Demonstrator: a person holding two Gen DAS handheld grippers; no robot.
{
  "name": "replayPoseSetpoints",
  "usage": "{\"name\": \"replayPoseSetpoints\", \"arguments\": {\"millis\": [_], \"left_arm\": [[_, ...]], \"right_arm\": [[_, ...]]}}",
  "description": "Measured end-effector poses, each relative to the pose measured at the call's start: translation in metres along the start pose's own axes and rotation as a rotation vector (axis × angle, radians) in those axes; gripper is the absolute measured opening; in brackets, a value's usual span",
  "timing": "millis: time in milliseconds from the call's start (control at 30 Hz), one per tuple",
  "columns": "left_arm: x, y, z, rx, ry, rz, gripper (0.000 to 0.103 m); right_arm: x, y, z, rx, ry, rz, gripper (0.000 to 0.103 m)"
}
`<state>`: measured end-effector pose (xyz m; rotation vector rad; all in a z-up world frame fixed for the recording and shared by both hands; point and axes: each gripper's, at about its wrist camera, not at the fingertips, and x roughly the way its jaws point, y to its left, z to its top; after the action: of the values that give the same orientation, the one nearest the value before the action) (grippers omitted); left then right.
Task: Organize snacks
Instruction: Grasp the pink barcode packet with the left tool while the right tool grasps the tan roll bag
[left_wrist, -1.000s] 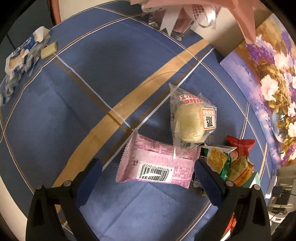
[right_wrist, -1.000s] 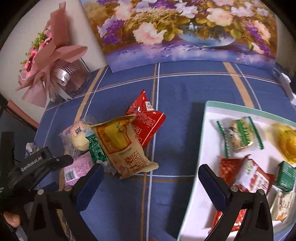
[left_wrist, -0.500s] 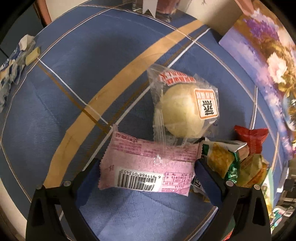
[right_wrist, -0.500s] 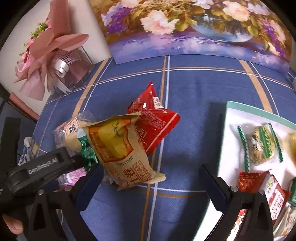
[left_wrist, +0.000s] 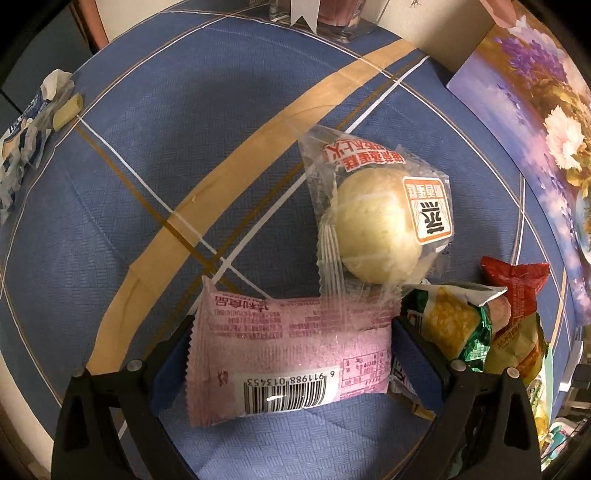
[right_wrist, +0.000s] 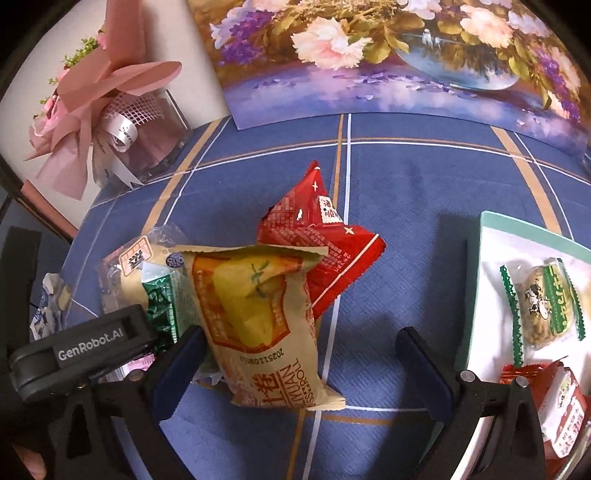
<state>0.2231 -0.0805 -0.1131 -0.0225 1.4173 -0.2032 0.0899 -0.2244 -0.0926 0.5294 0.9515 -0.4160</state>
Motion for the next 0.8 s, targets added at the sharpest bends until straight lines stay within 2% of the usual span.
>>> {"name": "replayPoseSetpoints", "arguments": {"millis": [233,400,633,800], "left_arm": [[-0.002,0.007,-0.007,0.005,-0.001,-0.003,0.1],[-0.005,0.007,-0.003,0.048,-0.017,-0.013,0.1],[-0.007,0.005,0.0,0.108,-0.058,-0.019,0.098],[-0.006,-0.001,-0.002,0.126,-0.073,-0.026,0.092]], "right_arm": [[-0.003,-0.001,-0.005,-0.009,-0.012,0.01,0.103],[-0.005,-0.002,-0.005,0.001,-0.005,0.009,0.103],[-0.012,0.005,-0.003,-0.06,-0.054,-0.07,0.102],[-0.018,-0.002,-0.002,-0.03,-0.075,-0.052,0.091]]}}
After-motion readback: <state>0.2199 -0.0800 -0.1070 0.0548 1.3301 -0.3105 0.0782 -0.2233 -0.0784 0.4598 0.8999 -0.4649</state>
